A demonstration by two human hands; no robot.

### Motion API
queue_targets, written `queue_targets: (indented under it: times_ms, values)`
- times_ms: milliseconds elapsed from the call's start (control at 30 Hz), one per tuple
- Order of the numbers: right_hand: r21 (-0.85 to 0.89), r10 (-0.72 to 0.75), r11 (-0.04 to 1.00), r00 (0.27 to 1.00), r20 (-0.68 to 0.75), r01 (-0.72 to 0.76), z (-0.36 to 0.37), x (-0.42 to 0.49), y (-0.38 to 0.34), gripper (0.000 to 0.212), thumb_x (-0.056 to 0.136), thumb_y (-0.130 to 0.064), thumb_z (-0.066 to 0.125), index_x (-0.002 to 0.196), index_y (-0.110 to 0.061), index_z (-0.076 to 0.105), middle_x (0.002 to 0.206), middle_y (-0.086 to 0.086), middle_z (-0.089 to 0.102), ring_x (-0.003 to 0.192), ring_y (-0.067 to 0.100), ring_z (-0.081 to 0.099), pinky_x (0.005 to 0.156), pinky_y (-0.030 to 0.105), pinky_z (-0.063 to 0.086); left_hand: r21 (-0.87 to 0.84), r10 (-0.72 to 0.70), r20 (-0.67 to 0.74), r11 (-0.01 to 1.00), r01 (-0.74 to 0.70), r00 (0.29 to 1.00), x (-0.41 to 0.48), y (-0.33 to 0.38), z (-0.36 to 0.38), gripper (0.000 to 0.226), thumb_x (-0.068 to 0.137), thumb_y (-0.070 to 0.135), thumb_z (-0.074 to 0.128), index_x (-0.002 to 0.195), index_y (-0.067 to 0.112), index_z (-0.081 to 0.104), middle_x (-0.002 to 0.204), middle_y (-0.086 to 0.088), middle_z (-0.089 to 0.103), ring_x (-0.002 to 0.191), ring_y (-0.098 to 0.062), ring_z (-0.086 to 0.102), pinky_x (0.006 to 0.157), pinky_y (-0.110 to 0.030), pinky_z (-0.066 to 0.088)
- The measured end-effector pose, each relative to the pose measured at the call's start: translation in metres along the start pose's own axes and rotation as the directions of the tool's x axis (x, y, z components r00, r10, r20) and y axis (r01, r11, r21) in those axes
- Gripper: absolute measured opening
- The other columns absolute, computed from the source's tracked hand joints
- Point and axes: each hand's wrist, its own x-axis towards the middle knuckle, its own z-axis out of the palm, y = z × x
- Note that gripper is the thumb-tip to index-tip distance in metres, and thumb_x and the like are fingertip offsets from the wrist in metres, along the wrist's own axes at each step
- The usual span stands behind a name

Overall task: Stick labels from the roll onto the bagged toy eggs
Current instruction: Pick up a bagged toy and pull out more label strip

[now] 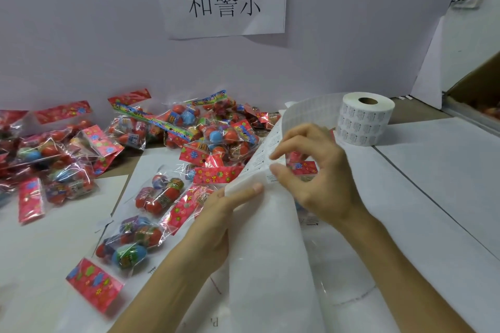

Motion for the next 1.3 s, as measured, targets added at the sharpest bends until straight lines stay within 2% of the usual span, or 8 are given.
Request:
queue_targets:
  times_ms: [67, 133, 267, 367, 667, 1033, 1100, 1300]
  values:
    - [-0.023, -0.021, 0.999, 0.998, 0.057, 0.022, 0.005, -0.002, 0.000, 0.011, 0.078, -0.015, 0.081, 0.087, -0.015, 0.075, 0.098, -0.003, 0.061, 0.097, 0.016, 0.056, 0.081, 0.017, 0.044, -0.018, 0.017, 0.010, 1.000, -0.017, 1.000, 0.001, -0.001, -0.001, 0.039, 0.089, 0.024, 0.074, 0.126, 0.009, 0.072, 0.123, -0.024, 0.071, 0.110, -0.041, 0.070, 0.093, -0.046, 0.059]
    - [-0.032, -0.013, 0.999, 0.994, 0.111, 0.016, 0.008, -0.003, 0.002, 0.016, 0.078, -0.017, 0.083, 0.091, -0.017, 0.075, 0.099, -0.005, 0.060, 0.097, 0.017, 0.056, 0.079, 0.019, 0.046, -0.052, 0.020, 0.017, 0.998, -0.019, 1.000, 0.002, -0.002, -0.002, 0.038, 0.093, 0.023, 0.069, 0.128, 0.008, 0.071, 0.126, -0.026, 0.070, 0.118, -0.045, 0.066, 0.100, -0.050, 0.055]
    - [-0.064, 0.035, 0.998, 0.985, 0.169, -0.025, 0.007, -0.004, 0.008, 0.024, 0.078, -0.032, 0.080, 0.098, -0.022, 0.072, 0.101, -0.015, 0.063, 0.098, 0.015, 0.058, 0.084, 0.032, 0.049, -0.108, 0.016, 0.040, 0.994, -0.011, 0.999, 0.002, -0.001, -0.002, 0.039, 0.088, 0.019, 0.071, 0.125, 0.006, 0.072, 0.121, -0.025, 0.072, 0.100, -0.036, 0.074, 0.081, -0.042, 0.063]
    - [-0.072, 0.067, 0.996, 0.977, 0.202, -0.053, 0.005, -0.003, 0.010, 0.028, 0.078, -0.040, 0.078, 0.101, -0.024, 0.072, 0.101, -0.017, 0.067, 0.099, 0.015, 0.060, 0.087, 0.038, 0.051, -0.146, 0.013, 0.074, 0.989, -0.002, 0.997, 0.002, -0.001, -0.004, 0.036, 0.084, 0.014, 0.074, 0.119, 0.008, 0.076, 0.113, -0.022, 0.075, 0.092, -0.033, 0.076, 0.072, -0.038, 0.062]
    - [-0.063, 0.098, 0.994, 0.977, 0.189, -0.087, 0.003, -0.002, 0.011, 0.022, 0.075, -0.035, 0.081, 0.091, -0.022, 0.076, 0.096, -0.013, 0.068, 0.095, 0.020, 0.060, 0.082, 0.040, 0.051, -0.109, 0.053, 0.067, 0.993, -0.045, 0.996, 0.006, -0.005, -0.004, 0.043, 0.075, 0.011, 0.075, 0.117, 0.006, 0.075, 0.108, -0.022, 0.075, 0.088, -0.031, 0.076, 0.070, -0.037, 0.062]
    - [-0.014, 0.101, 0.995, 0.985, 0.137, -0.100, 0.007, -0.004, 0.013, 0.015, 0.074, -0.025, 0.082, 0.083, -0.017, 0.073, 0.093, -0.009, 0.065, 0.088, 0.015, 0.061, 0.074, 0.039, 0.052, -0.061, 0.083, -0.013, 0.995, -0.084, 0.996, 0.006, -0.006, -0.003, 0.047, 0.071, 0.008, 0.079, 0.118, 0.008, 0.075, 0.106, -0.020, 0.076, 0.083, -0.030, 0.076, 0.067, -0.036, 0.061]
    - [-0.017, 0.098, 0.995, 0.988, 0.123, -0.096, 0.008, -0.005, 0.014, 0.015, 0.075, -0.028, 0.081, 0.082, -0.018, 0.073, 0.093, -0.010, 0.065, 0.088, 0.015, 0.061, 0.073, 0.040, 0.052, -0.053, 0.094, -0.014, 0.994, -0.094, 0.996, 0.006, -0.006, -0.003, 0.048, 0.072, 0.002, 0.081, 0.119, 0.007, 0.073, 0.105, -0.020, 0.076, 0.083, -0.029, 0.076, 0.067, -0.037, 0.062]
    - [0.001, 0.087, 0.996, 0.992, 0.092, -0.088, 0.008, -0.005, 0.016, 0.016, 0.077, -0.034, 0.080, 0.080, -0.020, 0.074, 0.091, -0.013, 0.066, 0.084, 0.015, 0.065, 0.070, 0.039, 0.053, -0.019, 0.117, -0.024, 0.993, -0.117, 0.993, 0.005, -0.004, -0.002, 0.034, 0.088, -0.003, 0.067, 0.120, 0.006, 0.072, 0.106, -0.021, 0.076, 0.085, -0.030, 0.074, 0.073, -0.039, 0.064]
